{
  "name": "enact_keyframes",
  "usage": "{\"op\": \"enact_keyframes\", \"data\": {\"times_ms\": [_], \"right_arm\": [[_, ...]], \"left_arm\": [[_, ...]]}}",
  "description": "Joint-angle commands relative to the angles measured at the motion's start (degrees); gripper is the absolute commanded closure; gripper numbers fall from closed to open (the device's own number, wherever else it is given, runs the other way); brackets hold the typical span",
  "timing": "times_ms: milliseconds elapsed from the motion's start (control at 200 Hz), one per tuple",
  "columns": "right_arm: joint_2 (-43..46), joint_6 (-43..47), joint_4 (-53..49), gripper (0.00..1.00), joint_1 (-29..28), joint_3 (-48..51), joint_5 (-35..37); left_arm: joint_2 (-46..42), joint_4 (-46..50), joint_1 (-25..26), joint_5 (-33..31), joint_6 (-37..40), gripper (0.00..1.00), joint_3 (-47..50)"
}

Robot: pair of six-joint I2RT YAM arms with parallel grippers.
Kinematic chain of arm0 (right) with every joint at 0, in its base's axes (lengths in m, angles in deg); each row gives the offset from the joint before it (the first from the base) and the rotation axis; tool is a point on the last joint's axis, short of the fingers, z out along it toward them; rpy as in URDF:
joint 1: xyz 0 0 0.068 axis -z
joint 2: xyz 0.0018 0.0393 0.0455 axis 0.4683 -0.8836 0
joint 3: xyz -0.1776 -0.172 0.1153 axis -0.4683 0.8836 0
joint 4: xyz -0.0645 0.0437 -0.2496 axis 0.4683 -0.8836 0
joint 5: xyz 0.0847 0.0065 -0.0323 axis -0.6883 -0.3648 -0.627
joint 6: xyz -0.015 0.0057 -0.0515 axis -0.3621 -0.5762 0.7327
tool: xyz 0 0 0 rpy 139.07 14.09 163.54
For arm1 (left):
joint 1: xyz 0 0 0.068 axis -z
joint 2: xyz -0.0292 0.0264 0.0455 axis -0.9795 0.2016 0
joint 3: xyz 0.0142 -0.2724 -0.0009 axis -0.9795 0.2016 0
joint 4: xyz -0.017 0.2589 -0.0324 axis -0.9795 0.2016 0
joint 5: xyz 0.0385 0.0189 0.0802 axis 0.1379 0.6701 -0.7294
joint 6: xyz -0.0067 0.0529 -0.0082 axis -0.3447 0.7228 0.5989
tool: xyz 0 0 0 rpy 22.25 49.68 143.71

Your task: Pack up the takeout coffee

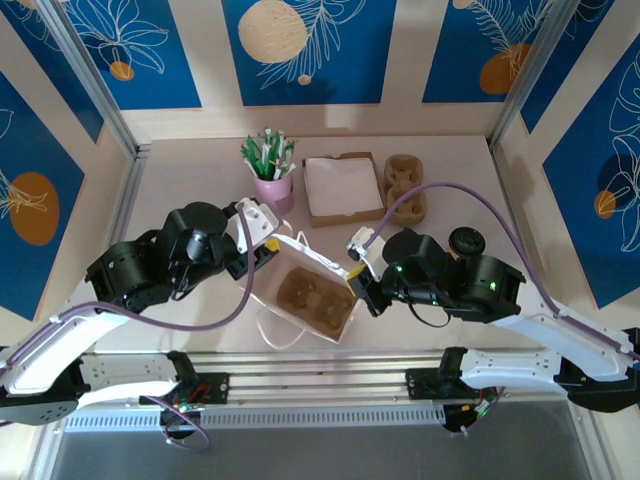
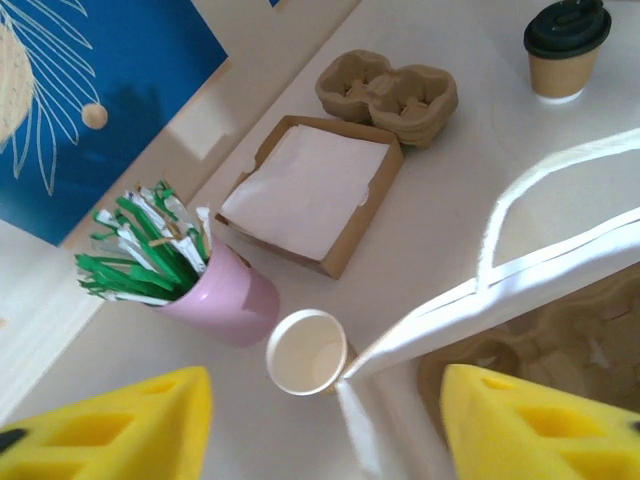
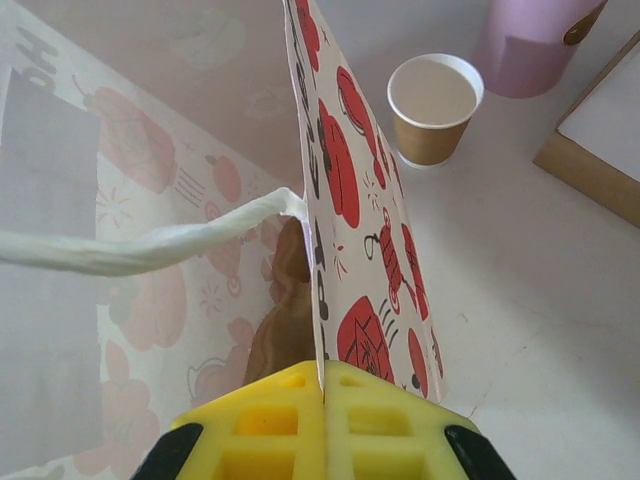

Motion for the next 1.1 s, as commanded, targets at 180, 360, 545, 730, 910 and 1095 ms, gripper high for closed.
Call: {"op": "enact_keyframes", "data": {"times_ms": [180,360,545,730,910,1095], "right_arm": [[1.45,2.24,1.11,1.00,-0.72,-1.66,1.46],[1.45,3.07,1.77,1.00,-1.94,-1.58,2.32],[1.28,4.56,2.45,1.00,-5.17,-1.62,5.13],[1.61,4.52,3.00,1.00,-6.66,-1.06,11.63],[3.73,5.99,7.50,1.00,-8.30,1.64,14.59],[3.84,9.68,11.06,1.00,-11.55,3.19,18.98]], "left_arm": [[-0.07,6.08,-5.48,11.91,-0.87,0.47,0.02],[1.01,9.33,-6.61,16.80,-1.48,0.48,0.02],[2.08,10.61,-7.16,18.45,-1.34,0.58,0.99],[1.09,11.13,-7.46,19.40,-1.78,0.61,1.59],[0.13,11.75,-7.79,21.85,-3.43,0.74,3.41],[0.53,10.48,-7.72,23.16,-5.30,0.83,4.89]]}}
